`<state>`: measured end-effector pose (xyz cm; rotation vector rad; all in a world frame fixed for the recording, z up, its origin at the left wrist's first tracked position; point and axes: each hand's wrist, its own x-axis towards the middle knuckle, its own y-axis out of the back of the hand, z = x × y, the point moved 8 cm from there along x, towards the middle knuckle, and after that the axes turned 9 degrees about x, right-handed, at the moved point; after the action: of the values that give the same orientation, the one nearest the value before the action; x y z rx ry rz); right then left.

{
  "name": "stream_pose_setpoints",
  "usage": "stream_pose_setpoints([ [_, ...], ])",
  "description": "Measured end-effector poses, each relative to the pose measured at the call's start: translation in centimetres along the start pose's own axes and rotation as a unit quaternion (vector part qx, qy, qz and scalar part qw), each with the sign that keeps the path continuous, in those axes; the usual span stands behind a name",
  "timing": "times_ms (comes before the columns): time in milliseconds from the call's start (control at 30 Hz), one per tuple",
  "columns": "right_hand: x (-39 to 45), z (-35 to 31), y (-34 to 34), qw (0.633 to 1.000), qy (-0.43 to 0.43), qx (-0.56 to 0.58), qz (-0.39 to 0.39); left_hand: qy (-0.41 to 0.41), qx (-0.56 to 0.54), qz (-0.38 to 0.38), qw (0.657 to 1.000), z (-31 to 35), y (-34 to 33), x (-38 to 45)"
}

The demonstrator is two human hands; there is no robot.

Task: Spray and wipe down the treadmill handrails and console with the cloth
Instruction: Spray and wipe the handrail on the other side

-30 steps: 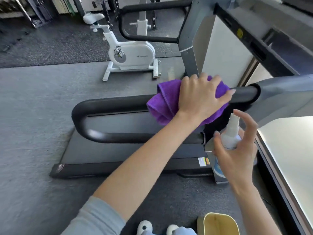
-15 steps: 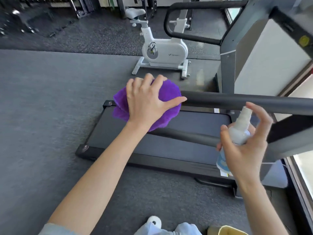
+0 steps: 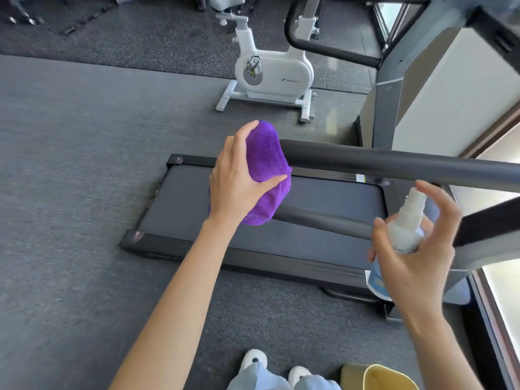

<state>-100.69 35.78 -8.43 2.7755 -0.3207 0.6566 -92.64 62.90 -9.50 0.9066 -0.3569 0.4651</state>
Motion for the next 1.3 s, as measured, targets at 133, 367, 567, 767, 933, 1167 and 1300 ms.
stream_pose_setpoints([
  [133,-0.3,0.1,0.4,1.000,-0.006,-0.013,0.019,0.044,-0.002,0.148,0.988,-0.5,-0.4,-1.3],
  [367,-1.5,0.3,1.4,0.999,-0.007,-0.026,0.043,0.124,-0.033,0.240,0.962,-2.2,-1.7,-2.5],
  [567,-2.3,0.1,1.6,0.999,-0.005,-0.016,0.037,0.302,-0.157,0.210,0.917,-7.0,-5.4,-6.5],
  [767,-2.2,0.8,2.1,0.999,-0.009,0.003,0.032,0.388,-0.173,0.235,0.874,-7.0,-6.7,-8.2],
  [933,-0.5,1.3,2.8,1.000,0.005,0.012,0.026,0.149,-0.033,0.316,0.936,-2.4,-2.0,-3.5],
  [1167,0.6,2.6,1.8,1.000,0.001,0.001,0.013,0.036,-0.027,0.360,0.932,-2.3,-2.0,-2.4],
  [1300,0.5,2.8,1.8,1.000,0.010,-0.001,0.013,0.059,-0.028,0.360,0.931,-3.4,-2.8,-3.1],
])
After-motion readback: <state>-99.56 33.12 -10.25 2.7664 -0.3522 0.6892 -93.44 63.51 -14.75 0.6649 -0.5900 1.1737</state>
